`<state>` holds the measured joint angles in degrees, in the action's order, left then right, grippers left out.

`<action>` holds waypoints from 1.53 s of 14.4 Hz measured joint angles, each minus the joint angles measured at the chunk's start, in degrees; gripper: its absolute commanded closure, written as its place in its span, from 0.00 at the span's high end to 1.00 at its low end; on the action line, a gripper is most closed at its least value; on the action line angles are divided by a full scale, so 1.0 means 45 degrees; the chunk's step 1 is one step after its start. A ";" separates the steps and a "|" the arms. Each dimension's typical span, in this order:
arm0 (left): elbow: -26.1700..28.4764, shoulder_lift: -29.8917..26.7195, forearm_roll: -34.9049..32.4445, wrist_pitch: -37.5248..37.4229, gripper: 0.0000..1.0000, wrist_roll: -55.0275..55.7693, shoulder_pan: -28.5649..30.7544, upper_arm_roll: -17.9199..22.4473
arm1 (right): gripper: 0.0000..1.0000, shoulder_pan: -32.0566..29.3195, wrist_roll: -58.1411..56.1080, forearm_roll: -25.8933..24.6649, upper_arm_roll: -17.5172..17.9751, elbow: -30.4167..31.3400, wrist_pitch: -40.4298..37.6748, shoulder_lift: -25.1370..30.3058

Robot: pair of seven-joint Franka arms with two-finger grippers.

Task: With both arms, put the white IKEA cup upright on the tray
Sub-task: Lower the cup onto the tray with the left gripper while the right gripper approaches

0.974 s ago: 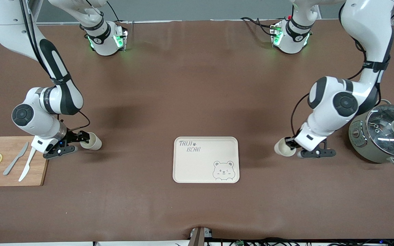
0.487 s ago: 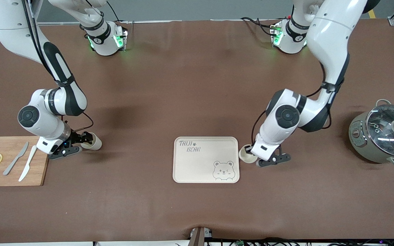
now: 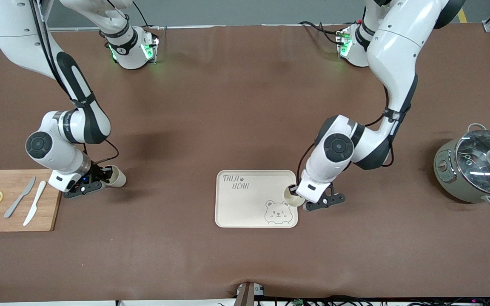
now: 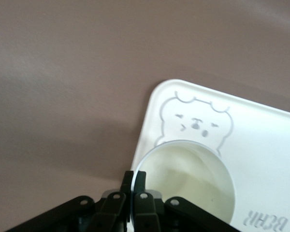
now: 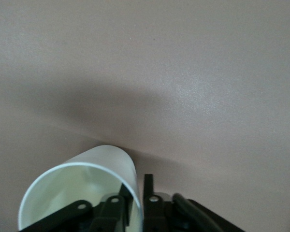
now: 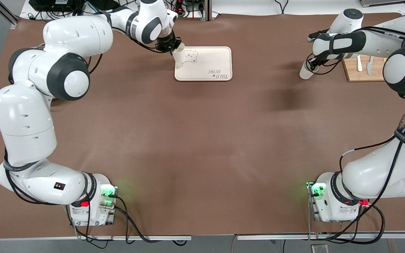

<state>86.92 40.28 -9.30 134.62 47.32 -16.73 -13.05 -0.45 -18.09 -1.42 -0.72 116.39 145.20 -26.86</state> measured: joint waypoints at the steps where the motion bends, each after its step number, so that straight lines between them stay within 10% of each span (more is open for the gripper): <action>1: -0.0006 0.0003 -0.0003 -0.0008 0.00 0.0114 -0.0155 0.0002 | 0.00 0.0012 0.0083 0.0052 0.0074 -0.0083 -0.0269 0.0094; 11: -0.0272 0.0749 -0.0029 0.0004 0.00 0.1110 -0.1635 0.0985 | 0.00 0.1383 0.7203 0.0661 0.2006 -0.6110 -0.7868 0.0363; 12: -0.0319 0.0749 -0.0030 0.0001 0.21 0.1111 -0.1632 0.0995 | 0.00 0.1995 0.8421 0.0913 0.2062 -0.6552 -0.7981 0.0354; 13: -0.0327 0.0752 -0.0030 0.0000 0.82 0.1111 -0.1630 0.1019 | 0.00 0.2619 0.9576 0.1069 0.2088 -0.6853 -0.7986 0.0305; 14: -0.0328 0.0756 -0.0049 0.0000 1.00 0.1111 -0.1630 0.1042 | 0.00 0.3199 1.0615 0.1099 0.2098 -0.7148 -0.7946 0.0153; 22: -0.0599 0.0769 -0.0775 -0.0015 1.00 0.1639 -0.1627 0.1090 | 0.00 0.5623 1.4012 0.1106 0.2045 -0.9805 -0.4908 -0.3250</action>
<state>84.23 43.74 -12.79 134.55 54.70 -24.05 -8.14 24.85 44.97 3.55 8.48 72.27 123.11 -41.48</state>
